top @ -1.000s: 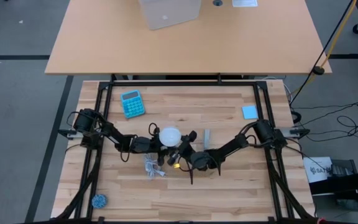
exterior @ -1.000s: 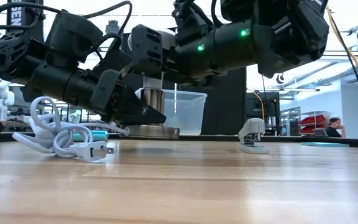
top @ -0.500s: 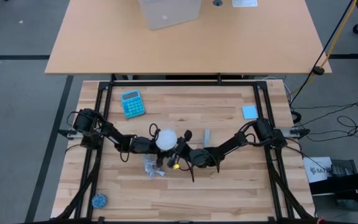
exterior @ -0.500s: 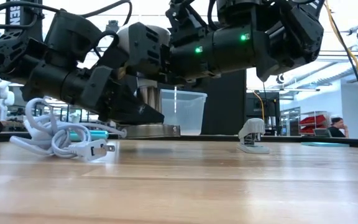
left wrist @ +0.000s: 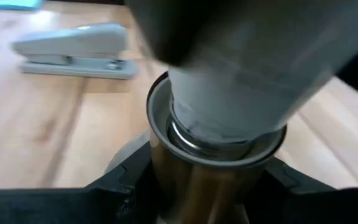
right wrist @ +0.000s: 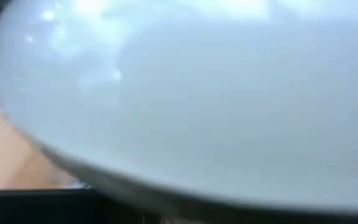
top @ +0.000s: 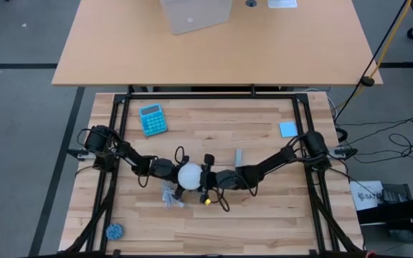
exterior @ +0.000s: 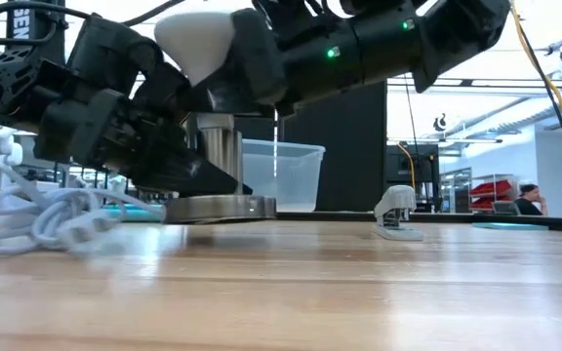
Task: Screw lightbulb
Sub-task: Remove the light bulb from the lamp
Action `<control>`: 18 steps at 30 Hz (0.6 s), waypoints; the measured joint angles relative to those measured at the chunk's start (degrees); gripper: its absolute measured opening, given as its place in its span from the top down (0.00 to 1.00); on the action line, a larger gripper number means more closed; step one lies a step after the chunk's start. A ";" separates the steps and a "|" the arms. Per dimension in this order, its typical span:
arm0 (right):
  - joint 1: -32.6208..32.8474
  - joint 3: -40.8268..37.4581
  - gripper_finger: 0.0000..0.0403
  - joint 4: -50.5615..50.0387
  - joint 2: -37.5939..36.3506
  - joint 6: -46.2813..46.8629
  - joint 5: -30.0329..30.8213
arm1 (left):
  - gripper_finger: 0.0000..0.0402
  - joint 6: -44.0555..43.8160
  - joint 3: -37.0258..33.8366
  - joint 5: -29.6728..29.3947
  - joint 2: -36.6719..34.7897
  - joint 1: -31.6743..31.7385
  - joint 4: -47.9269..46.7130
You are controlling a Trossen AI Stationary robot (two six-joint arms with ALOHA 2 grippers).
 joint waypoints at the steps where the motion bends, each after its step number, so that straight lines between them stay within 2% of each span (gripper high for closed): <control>1: -0.37 0.00 0.62 -0.68 -0.42 -0.42 -3.06 | 0.56 0.18 0.03 1.29 0.00 0.00 0.04; 5: -2.33 0.09 0.62 -1.52 -1.11 -0.58 -14.65 | 0.56 1.09 0.23 4.46 0.00 -0.28 0.49; 11: -5.79 0.22 0.62 -1.37 -1.11 2.33 -27.77 | 0.56 1.12 0.24 6.71 0.00 -0.28 0.86; 18: -7.53 0.39 0.60 -1.09 -1.02 5.83 -33.82 | 0.56 0.91 0.64 5.38 0.00 -0.11 0.98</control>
